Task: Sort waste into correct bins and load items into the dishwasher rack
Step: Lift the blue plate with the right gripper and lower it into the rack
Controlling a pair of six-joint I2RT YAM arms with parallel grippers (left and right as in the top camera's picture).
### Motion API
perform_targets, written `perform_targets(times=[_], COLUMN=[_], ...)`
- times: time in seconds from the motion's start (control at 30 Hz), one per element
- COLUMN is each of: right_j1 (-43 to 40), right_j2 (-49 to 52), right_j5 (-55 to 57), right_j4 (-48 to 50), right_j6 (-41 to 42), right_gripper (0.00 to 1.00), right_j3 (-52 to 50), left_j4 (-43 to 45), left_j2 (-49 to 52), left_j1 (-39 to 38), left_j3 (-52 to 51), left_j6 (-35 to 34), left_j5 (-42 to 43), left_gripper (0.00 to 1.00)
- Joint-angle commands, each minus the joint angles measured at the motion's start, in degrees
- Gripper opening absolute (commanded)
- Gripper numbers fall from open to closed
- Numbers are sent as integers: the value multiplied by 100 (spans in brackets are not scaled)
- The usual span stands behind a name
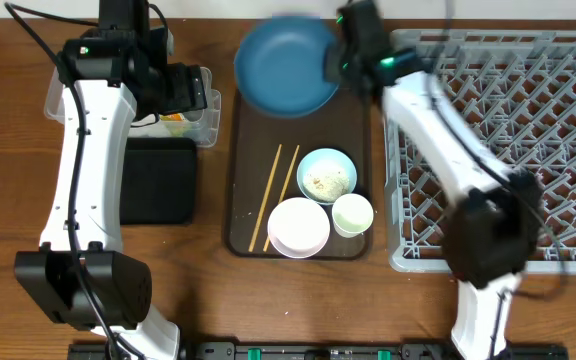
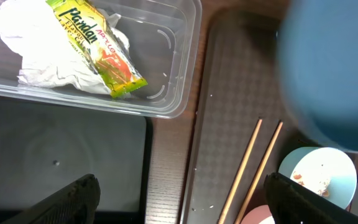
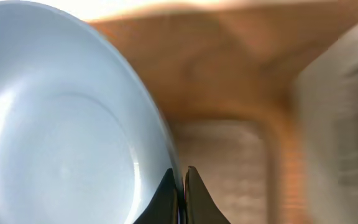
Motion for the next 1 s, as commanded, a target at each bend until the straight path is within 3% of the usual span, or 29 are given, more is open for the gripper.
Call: perform_targets(times=[0.0,0.13,0.27,0.57,0.97], right_j1=[-369,-758,-1263,-2476,-2820], right_j2=[-1099,-1744,-2133,-2052,-1261], right_j5=[1755,4009,5121,5047,4903], right_j4=[-319,-1158,-1773,-1818,278], right_j6=[-866,-1296,-1781,-4089,-7342], right_gripper=[1,1,1,1,1], right_j3=[302,302,302,179,155], left_j4=[-15,-15,-15,-15,-15], left_j2=[-87,-87,-87,-87,-87], left_j1=[22,22,22,22,22], left_j3=[87,87,87,87,87], left_j6=[-11,-11,-11,-11,-11], left_j5=[-31,-31,-31,-31,-31], left_gripper=[87,87,87,88,88])
